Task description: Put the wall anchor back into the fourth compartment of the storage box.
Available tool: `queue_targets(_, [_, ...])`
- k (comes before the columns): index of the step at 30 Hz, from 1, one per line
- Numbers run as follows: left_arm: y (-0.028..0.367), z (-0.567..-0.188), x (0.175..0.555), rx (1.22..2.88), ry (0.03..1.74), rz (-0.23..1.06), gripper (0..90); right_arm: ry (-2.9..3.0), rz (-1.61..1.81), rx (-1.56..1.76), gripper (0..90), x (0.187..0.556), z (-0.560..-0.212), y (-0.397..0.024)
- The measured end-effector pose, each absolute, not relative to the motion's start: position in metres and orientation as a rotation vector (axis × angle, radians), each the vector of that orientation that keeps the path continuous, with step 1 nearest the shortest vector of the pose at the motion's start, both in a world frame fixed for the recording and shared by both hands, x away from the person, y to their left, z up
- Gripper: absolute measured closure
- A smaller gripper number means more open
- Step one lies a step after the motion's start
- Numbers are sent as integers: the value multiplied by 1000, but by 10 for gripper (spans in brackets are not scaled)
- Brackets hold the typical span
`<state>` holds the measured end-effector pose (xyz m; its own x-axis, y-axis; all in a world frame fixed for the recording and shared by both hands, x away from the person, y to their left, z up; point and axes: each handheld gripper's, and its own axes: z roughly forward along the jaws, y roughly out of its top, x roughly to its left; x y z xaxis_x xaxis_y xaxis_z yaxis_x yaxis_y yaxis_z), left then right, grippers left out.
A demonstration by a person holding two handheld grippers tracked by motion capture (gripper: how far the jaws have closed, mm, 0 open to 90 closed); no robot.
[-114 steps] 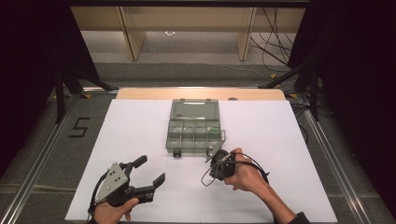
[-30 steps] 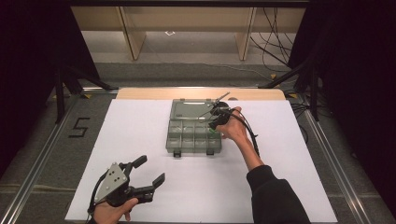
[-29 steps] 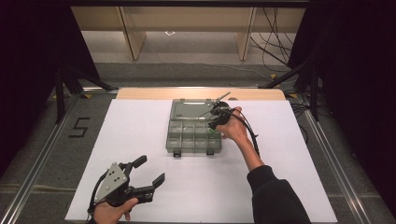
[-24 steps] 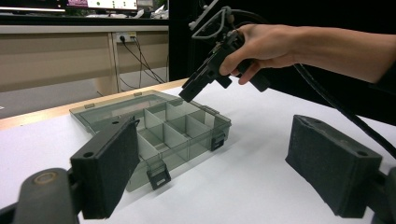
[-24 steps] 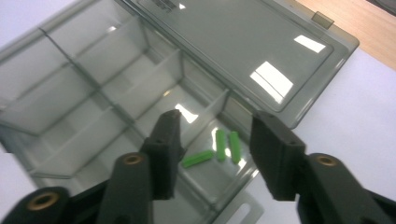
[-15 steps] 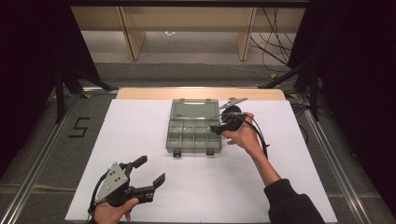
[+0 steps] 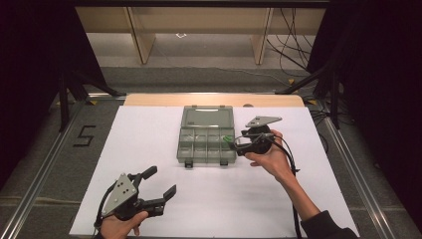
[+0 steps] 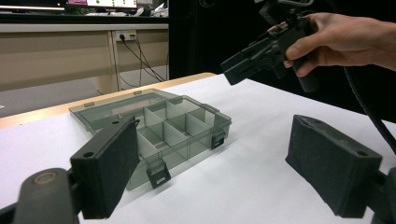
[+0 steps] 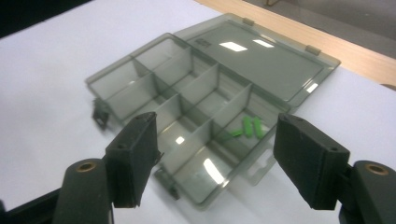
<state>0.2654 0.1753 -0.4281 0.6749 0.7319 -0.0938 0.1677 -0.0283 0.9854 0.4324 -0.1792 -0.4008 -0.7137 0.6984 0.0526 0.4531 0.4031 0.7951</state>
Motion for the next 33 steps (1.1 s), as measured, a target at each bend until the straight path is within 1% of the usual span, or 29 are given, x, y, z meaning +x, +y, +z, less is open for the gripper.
queue_targets(9, [175,-428,265,1566,763,530,160,2336,1303,990,259,404,-401,-185])
queue_targets(11, [175,-428,265,1567,761,530,160,2336,1314,995,236,399,-402,-187])
queue_targets(24, [175,-428,265,1568,760,528,160,2301,1402,960,214,372,-401,-198])
queue_targets(33, [175,-428,265,1570,760,528,160,2288,1438,955,179,351,-401,-206])
